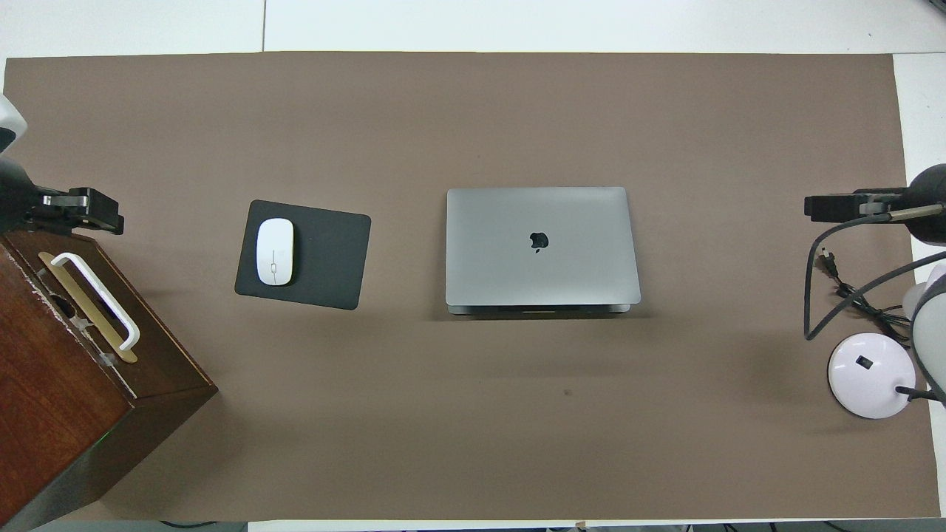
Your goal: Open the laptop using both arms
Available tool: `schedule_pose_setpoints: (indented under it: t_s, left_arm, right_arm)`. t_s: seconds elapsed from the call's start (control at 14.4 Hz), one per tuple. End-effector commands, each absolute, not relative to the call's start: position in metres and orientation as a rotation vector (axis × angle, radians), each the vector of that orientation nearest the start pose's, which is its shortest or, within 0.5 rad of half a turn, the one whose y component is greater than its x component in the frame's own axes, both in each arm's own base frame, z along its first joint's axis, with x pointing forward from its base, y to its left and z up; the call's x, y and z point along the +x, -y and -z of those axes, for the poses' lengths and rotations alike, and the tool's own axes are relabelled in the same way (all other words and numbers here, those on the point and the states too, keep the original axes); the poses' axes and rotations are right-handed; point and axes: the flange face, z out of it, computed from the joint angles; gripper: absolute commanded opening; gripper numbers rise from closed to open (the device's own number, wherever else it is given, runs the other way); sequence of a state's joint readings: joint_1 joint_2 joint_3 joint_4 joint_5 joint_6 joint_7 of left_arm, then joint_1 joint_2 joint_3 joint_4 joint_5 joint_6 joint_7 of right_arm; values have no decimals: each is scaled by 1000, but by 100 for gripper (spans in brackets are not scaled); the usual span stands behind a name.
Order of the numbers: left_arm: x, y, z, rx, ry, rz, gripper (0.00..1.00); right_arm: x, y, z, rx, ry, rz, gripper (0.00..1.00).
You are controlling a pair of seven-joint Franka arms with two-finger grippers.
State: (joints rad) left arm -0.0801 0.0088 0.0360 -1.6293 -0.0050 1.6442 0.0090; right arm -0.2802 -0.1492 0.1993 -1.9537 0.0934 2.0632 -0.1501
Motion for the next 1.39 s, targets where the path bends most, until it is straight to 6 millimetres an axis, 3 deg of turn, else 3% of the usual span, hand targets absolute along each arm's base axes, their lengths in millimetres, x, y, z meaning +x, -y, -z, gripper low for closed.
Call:
schedule_pose_setpoints:
  t_s: [0.0,0.28,0.55,0.83,0.97,1.32]
  left_arm:
    - [555,25,-599,-3158,-61,45,0]
    - [556,25,-599,-3159,-63,50,0]
    - [557,27,-597,-3208,-53,69,0]
    - [545,41,-572,-3226,-77,136,0]
    - [531,56,-549,-3225,-114,203,0]
    - [493,93,-506,-3220,-228,338,0]
  right_arm:
    - [531,44,-554,-3057,98,456,100]
    - [527,51,-528,-2975,78,529,100]
    - [521,39,-495,-2892,23,671,100]
    - [515,6,-466,-2774,-78,736,100]
    - [509,-22,-451,-2714,-133,770,100]
    - [493,-66,-431,-2566,-324,766,100]
